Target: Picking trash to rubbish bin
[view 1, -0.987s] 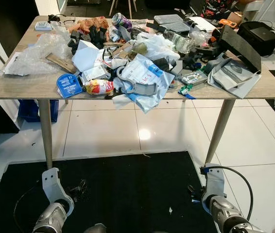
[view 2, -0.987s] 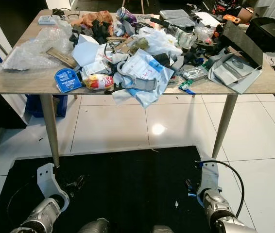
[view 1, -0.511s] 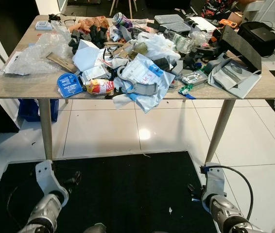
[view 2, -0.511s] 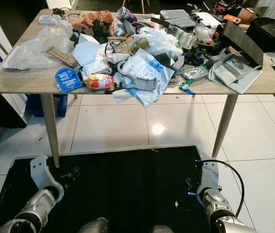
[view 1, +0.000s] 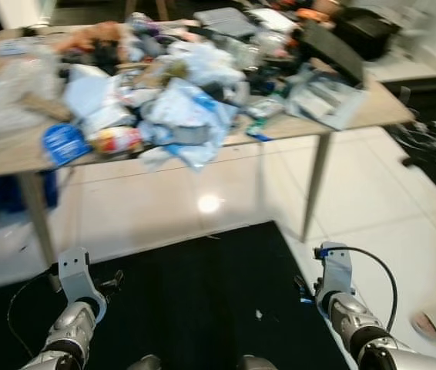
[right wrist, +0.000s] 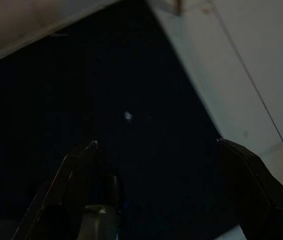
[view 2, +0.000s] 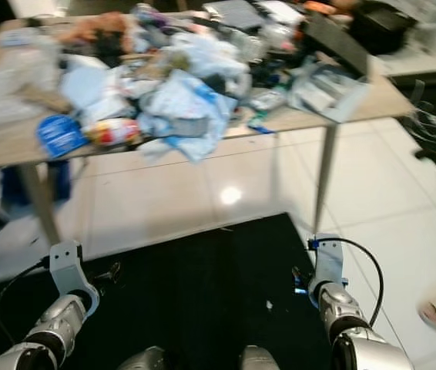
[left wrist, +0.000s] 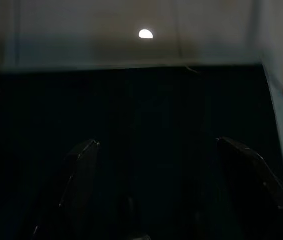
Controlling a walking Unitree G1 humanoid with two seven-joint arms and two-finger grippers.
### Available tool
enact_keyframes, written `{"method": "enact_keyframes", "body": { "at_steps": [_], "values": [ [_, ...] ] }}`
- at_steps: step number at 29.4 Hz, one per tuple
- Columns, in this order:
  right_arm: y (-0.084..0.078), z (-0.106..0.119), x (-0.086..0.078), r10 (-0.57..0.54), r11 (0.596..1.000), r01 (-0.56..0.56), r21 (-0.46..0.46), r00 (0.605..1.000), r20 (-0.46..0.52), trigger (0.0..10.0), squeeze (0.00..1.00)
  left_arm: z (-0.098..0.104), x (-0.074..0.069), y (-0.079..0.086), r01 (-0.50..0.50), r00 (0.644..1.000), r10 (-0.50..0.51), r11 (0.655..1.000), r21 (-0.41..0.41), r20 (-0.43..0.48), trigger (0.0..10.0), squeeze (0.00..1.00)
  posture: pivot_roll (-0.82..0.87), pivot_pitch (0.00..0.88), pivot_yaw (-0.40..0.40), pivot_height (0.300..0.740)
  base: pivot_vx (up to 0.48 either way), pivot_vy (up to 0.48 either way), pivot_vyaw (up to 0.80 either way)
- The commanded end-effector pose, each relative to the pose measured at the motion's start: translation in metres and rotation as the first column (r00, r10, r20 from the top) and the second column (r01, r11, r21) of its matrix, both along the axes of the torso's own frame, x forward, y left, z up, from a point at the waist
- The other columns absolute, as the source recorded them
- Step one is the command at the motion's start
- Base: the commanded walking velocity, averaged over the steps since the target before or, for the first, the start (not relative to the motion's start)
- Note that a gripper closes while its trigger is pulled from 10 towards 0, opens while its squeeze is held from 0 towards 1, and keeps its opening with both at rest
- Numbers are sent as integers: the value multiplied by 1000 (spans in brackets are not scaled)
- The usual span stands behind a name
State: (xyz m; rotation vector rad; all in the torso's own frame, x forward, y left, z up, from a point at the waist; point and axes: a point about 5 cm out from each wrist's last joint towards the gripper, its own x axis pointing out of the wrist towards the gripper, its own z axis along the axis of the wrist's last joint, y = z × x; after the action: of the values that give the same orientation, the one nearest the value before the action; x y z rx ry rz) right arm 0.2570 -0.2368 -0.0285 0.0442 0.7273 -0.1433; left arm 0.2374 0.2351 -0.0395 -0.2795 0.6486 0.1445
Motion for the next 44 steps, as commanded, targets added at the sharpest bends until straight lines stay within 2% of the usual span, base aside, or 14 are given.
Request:
{"method": "enact_keyframes", "body": {
  "at_steps": [1,6,8,14,15,16,20,21,22,23,26,28,36,44],
  "values": [
    [-3,1,1,-11,1000,11,-4,1000,6,10000,0,-3,-5,2,10,1000,-9,1000,27,-27,10000,0,10,78,-21,740,0,0,-800],
    [-3,9,9,11,1000,-10,-25,999,43,10000,0,-5,-7,2,8,999,-7,1000,26,-37,10000,0,10,73,-22,740,0,0,-320],
    [-4,23,24,68,996,-61,-68,991,113,10000,0,-7,-9,-1,3,999,-3,1000,7,-43,10000,0,9,70,-22,740,0,0,0],
    [-9,62,55,89,995,-72,-64,945,316,10000,0,-9,-11,-5,2,999,-3,1000,-13,-53,10000,0,10,66,-23,740,0,0,0],
    [-10,81,68,102,995,-87,-57,909,404,10000,0,-11,-12,-7,7,998,-8,1000,-17,-58,10000,0,9,65,-24,740,0,0,0],
    [-10,87,72,109,994,-93,-58,897,427,10000,0,-11,-12,-7,8,998,-9,1000,-18,-60,10000,0,9,65,-24,740,0,0,0],
    [-6,132,97,159,985,-171,-36,785,599,10000,0,-13,-14,-9,7,998,-8,1000,-20,-63,10000,0,5,72,-23,740,0,0,0],
    [-2,143,102,176,977,-212,-21,745,643,10000,0,-13,-15,-10,7,998,-8,1000,-22,-63,10000,0,5,72,-23,740,0,0,0],
    [5,160,109,202,960,-281,-4,679,705,10000,0,-14,-15,-11,5,998,-7,1000,-31,-61,10000,0,5,72,-23,740,0,0,0],
    [5,160,109,202,960,-281,-4,679,705,10000,0,-14,-15,-11,5,998,-7,1000,-31,-61,10000,0,5,72,-23,740,0,0,0],
    [19,180,116,240,919,-393,13,587,774,10000,0,-14,-17,-12,9,998,-12,999,-49,-56,10000,0,5,72,-23,740,0,0,0],
    [26,186,118,279,900,-436,-11,556,783,10000,0,-14,-17,-12,7,999,-10,998,-68,-50,10000,0,-5,76,-23,740,0,0,0],
    [32,179,119,329,895,-444,-51,577,748,10000,0,-14,-18,-10,3,999,-6,997,-81,-38,10000,0,-2,76,-29,740,208,0,0],
    [36,182,120,348,874,-483,-49,553,757,10000,0,-14,-24,0,-4,999,0,996,-90,-36,10000,0,1,79,-28,740,327,0,0]
  ]
}}
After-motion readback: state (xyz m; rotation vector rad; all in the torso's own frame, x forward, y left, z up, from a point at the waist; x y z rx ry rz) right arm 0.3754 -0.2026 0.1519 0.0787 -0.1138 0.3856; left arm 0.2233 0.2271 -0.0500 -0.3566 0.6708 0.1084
